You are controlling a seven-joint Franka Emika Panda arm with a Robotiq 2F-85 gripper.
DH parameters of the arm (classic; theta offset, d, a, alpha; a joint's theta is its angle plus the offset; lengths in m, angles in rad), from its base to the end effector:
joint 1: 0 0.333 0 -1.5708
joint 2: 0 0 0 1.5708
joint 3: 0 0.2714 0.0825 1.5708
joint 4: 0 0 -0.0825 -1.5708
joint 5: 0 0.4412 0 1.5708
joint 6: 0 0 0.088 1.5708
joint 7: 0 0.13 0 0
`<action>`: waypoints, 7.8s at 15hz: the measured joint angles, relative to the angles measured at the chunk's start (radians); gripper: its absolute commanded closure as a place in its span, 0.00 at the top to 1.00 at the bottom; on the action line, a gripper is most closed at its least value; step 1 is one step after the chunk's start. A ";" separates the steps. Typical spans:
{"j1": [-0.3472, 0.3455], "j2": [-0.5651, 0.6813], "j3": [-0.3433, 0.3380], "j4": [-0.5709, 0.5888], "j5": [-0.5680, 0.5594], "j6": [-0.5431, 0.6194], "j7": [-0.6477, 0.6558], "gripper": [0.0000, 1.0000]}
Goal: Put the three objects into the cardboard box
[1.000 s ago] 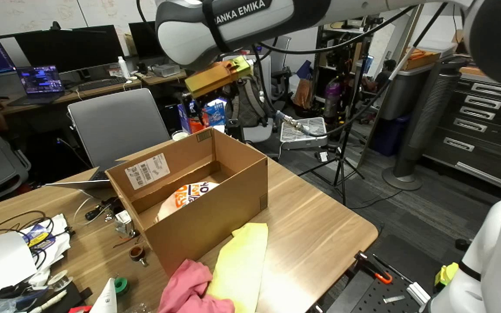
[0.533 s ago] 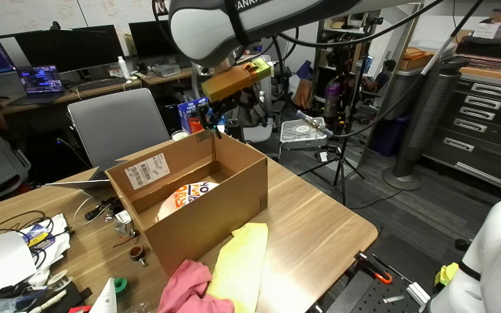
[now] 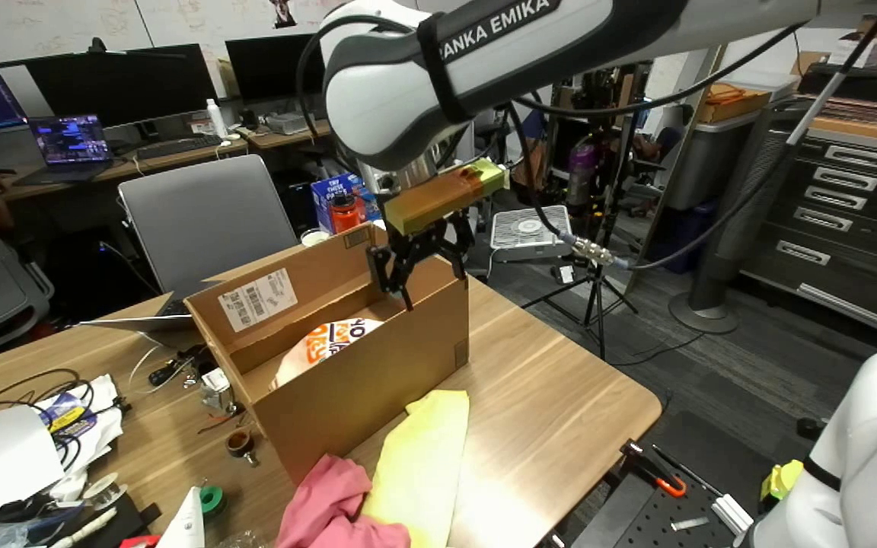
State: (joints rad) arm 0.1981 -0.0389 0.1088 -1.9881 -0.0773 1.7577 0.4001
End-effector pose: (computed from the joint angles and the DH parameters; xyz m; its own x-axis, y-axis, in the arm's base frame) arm 0.5499 0.1654 0.3769 0.9858 -0.0818 -0.1465 -0.0605 -0.9877 0.1444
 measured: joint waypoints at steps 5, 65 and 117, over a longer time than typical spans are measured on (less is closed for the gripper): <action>0.003 -0.014 0.052 -0.123 0.089 0.038 -0.082 1.00; 0.091 0.425 0.141 -0.197 0.107 0.607 -0.191 1.00; 0.129 0.645 0.186 -0.207 0.171 0.859 -0.336 0.42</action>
State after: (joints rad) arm 0.3273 0.6056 0.2950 -2.1955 0.0940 2.6170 0.0639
